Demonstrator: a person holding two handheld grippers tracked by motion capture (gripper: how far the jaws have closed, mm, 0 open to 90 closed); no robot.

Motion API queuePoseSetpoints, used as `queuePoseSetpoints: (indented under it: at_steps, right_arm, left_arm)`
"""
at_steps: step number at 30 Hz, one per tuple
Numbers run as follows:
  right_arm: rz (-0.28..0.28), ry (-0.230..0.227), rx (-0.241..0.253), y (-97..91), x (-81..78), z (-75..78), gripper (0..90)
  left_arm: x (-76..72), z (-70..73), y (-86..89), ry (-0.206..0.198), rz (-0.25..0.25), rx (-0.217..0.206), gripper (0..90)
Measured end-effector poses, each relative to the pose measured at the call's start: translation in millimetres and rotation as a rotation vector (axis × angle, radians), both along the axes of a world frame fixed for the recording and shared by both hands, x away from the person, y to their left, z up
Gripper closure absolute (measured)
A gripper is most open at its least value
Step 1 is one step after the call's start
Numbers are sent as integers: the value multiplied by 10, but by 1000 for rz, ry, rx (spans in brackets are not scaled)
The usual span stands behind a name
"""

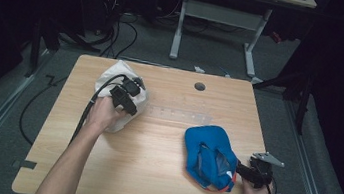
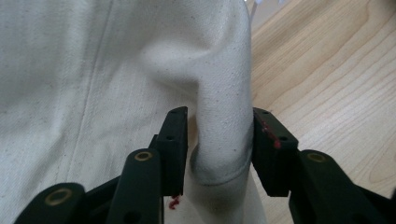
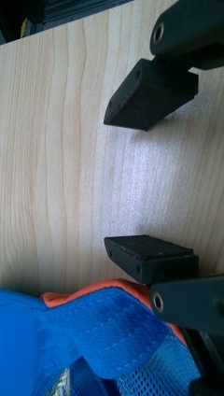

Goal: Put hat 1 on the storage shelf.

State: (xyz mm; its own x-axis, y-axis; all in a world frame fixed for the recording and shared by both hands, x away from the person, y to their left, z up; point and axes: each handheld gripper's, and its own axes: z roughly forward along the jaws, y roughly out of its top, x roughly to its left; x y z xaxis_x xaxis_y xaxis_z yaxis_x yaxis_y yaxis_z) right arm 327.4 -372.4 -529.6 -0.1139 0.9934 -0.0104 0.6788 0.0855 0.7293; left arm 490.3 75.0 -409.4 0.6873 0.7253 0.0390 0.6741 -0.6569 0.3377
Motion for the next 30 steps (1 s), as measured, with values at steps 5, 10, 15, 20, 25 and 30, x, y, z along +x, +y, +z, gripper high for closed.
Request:
queuePoseSetpoints:
  at_steps: [5, 10, 15, 20, 25, 30]
  right_arm:
    - [1, 0, 0, 0, 0, 0, 357]
    - [0, 0, 1, 2, 0, 0, 358]
    - [0, 1, 1, 2, 0, 0, 358]
    - [-1, 2, -1, 2, -1, 1, 358]
    - [-1, 0, 1, 2, 0, 0, 358]
    - [-1, 0, 1, 2, 0, 0, 359]
  left_arm:
    - [-36, 28, 50, -37, 24, -26, 493]
    - [-109, 99, 134, -91, 41, -85, 449]
    - [-186, 152, 246, -123, 54, -141, 404]
    - [-275, 177, 356, -158, 75, -189, 398]
    - [-310, 157, 429, -167, 94, -216, 395]
    - [-371, 150, 537, -192, 120, -265, 391]
